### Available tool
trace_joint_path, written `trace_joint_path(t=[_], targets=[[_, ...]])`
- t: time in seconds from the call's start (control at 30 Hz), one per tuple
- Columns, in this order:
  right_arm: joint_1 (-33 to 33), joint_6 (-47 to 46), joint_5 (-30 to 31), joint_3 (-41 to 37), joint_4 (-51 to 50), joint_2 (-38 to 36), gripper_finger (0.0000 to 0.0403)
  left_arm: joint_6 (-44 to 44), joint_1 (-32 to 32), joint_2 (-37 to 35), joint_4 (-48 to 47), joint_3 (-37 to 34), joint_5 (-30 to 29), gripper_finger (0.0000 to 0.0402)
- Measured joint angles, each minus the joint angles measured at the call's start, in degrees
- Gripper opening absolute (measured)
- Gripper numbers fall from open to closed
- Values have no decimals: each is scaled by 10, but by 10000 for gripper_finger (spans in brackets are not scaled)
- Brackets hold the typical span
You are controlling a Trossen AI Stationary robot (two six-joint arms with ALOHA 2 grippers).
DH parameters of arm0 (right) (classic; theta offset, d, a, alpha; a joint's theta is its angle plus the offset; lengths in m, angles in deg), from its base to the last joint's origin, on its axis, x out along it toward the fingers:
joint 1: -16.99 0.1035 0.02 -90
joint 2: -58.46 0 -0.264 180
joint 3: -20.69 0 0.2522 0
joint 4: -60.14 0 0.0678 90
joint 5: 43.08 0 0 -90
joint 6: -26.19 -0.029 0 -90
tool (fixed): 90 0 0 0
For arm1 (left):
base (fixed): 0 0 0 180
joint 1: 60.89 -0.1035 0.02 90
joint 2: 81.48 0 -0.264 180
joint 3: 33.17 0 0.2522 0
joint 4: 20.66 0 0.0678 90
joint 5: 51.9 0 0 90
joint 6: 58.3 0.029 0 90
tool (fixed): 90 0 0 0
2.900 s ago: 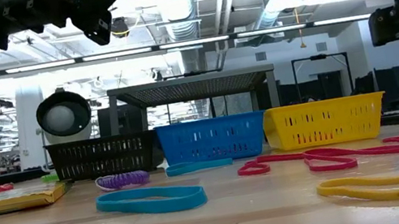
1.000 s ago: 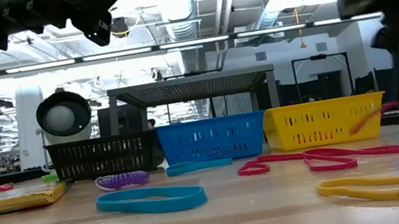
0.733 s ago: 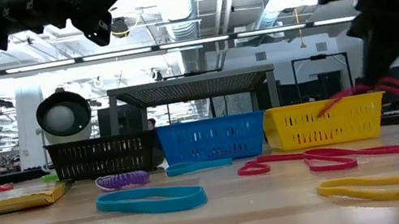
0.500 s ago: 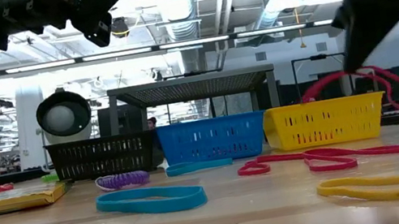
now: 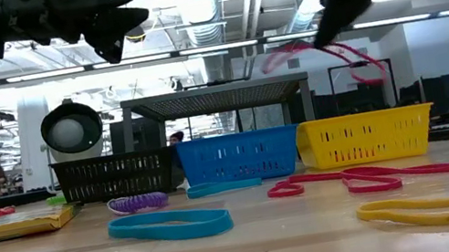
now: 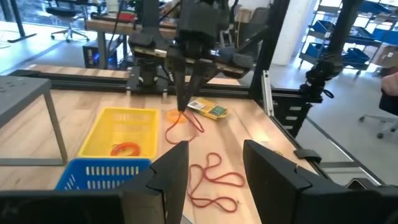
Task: Pick & Place Office Desk Supplies
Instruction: Put the red rubber band into the blue bin
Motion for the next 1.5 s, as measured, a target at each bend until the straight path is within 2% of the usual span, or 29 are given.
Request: trace_joint_path(t=[0.37, 0.73, 1.03, 1.27, 1.5], targets=[[-21, 113, -1, 11, 108, 0, 0, -6, 0, 19, 34, 0, -20, 149], [-24, 166, -2, 11, 170, 0, 0, -69, -1, 134, 148, 21, -22, 149], [-24, 181, 0, 11, 171, 0, 0, -103, -1, 206, 172, 81, -19, 149], [-24, 187, 0, 11, 169, 0, 0, -124, -1, 222, 169, 104, 10, 149], [-24, 203, 17, 11, 173, 0, 0, -135, -3, 222, 162, 105, 12, 149]])
